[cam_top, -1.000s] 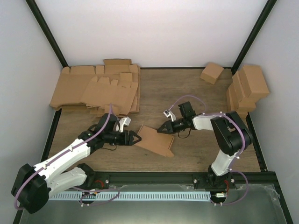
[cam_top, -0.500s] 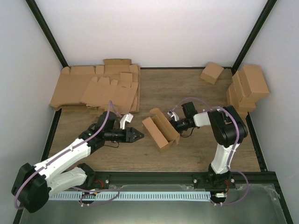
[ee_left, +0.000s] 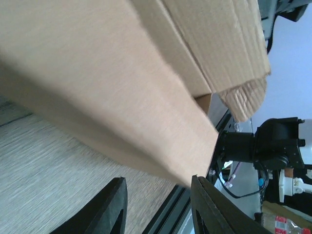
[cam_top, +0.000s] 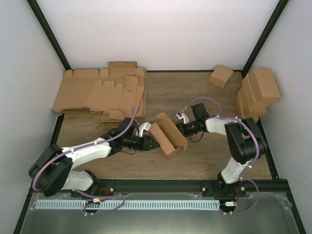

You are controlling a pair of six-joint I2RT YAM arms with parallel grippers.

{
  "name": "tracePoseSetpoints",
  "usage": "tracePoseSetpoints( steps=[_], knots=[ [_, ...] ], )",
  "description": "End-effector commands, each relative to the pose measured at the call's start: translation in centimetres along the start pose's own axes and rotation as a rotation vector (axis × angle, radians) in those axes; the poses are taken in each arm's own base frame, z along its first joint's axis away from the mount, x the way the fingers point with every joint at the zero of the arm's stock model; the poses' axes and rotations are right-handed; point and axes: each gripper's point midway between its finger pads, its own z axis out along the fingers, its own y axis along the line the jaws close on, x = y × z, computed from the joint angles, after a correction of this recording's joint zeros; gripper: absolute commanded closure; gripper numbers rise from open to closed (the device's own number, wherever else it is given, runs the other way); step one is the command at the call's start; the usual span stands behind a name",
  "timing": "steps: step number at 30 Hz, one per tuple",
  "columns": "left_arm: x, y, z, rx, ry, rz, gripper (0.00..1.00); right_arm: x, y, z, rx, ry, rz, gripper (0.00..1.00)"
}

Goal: Fold the paper box

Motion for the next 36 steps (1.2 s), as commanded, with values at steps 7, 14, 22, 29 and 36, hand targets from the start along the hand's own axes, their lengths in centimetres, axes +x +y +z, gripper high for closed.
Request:
tracePoseSetpoints(
  steps=[7,14,22,29,36],
  knots=[
    [-1.4,-3.2,3.2,0.048,-0.011,0.087,0.62,0.8,5.1,-2.2,-0.018,0.002,-0.096,0.73],
    [-1.6,-3.0,3.9,0.026,-0.018,0.089,0.63,1.9,5.3,-2.7,-0.002,0.005,-0.087,0.7],
    [-1.7,-1.9,3.9,-0.025,-0.038,0.084,0.63,0.7,7.1,-5.2,0.073,-0.079,-0.123,0.48],
    [-1.9,-1.3,3.7,-0.053,-0.063,0.085,0.63,1.8,8.6,-6.1,0.034,-0.095,-0.142,0.32],
    [-2.1,-1.6,3.9,-0.04,-0.064,0.087,0.63,2.8,8.1,-6.1,0.089,-0.094,-0.105,0.07]
  ],
)
